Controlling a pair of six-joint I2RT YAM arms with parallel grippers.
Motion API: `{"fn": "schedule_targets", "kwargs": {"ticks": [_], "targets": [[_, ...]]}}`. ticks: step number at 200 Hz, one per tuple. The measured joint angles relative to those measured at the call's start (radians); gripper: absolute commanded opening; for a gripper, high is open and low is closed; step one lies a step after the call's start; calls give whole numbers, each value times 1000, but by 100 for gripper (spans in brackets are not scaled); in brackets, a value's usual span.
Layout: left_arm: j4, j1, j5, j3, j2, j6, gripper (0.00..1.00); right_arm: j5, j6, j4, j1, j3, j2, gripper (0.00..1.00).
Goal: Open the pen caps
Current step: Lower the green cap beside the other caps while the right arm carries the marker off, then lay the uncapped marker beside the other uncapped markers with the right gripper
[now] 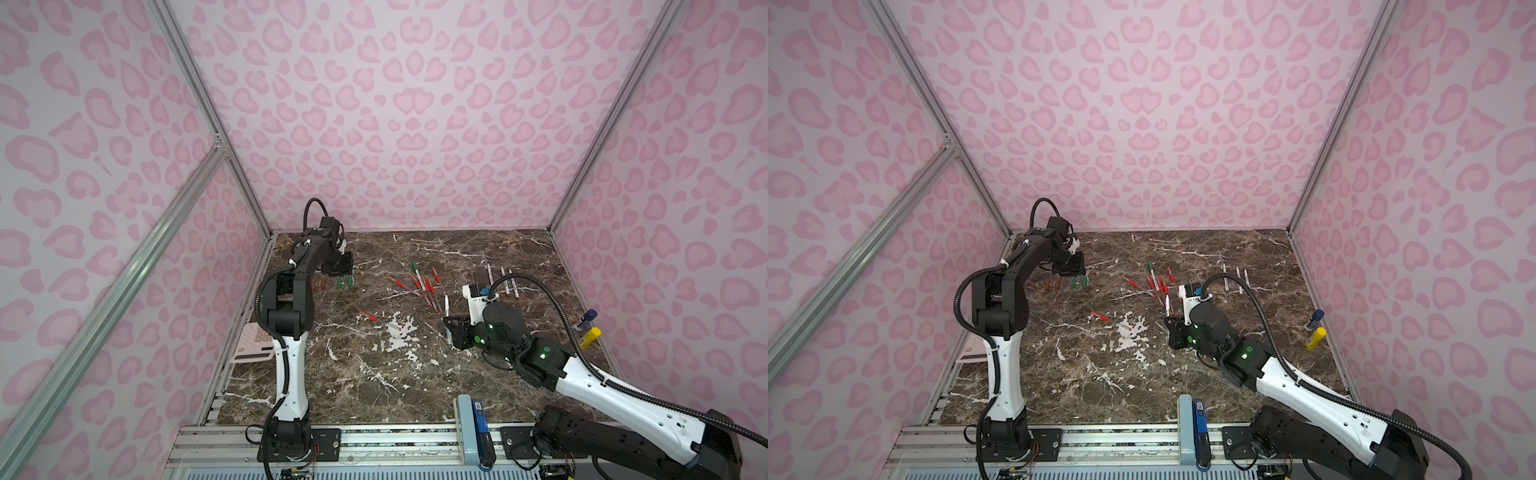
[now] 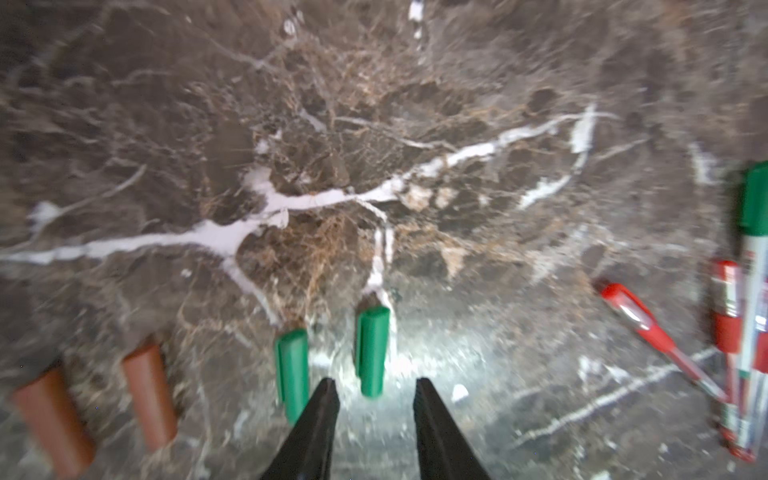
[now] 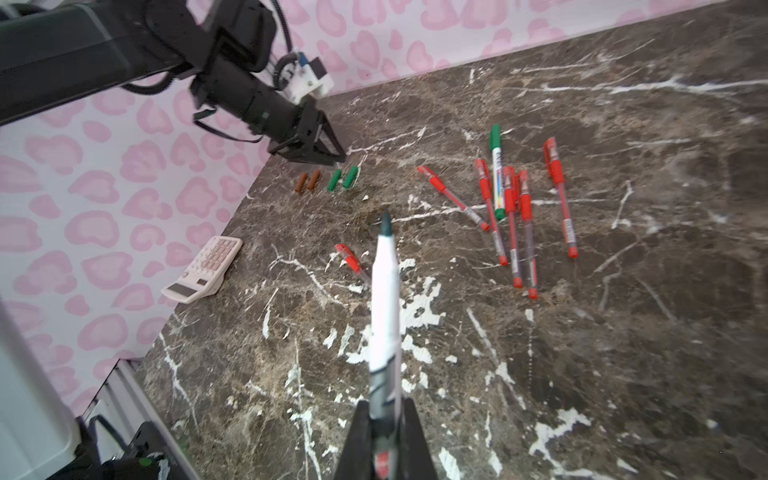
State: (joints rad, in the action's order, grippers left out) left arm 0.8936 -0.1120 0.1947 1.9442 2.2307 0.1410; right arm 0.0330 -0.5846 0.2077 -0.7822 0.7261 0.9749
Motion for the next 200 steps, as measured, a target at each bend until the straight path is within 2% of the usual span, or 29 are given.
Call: {"fn": "schedule_targets", "kwargs": {"ticks": [27,75,94,100,164,200], "targets": [[-29,-17,39,-105,-183,14,50,11,39,43,80,46,24,0],[-117,-18,103,-423,-520,24,76,44,146,158,252,171,124,0],[-170,-19,120,-560,-660,24,93,69,195,197,325,229,192,0],[-195,-19,123,-613,-714,24,96,71,208,206,346,245,214,0],[-397,-3,111,-986,-1119,-29,99,109,336,302,501,455,477,0],[-491,85,142,-1106,-1253,-26,99,130,384,342,552,578,647,0]]}}
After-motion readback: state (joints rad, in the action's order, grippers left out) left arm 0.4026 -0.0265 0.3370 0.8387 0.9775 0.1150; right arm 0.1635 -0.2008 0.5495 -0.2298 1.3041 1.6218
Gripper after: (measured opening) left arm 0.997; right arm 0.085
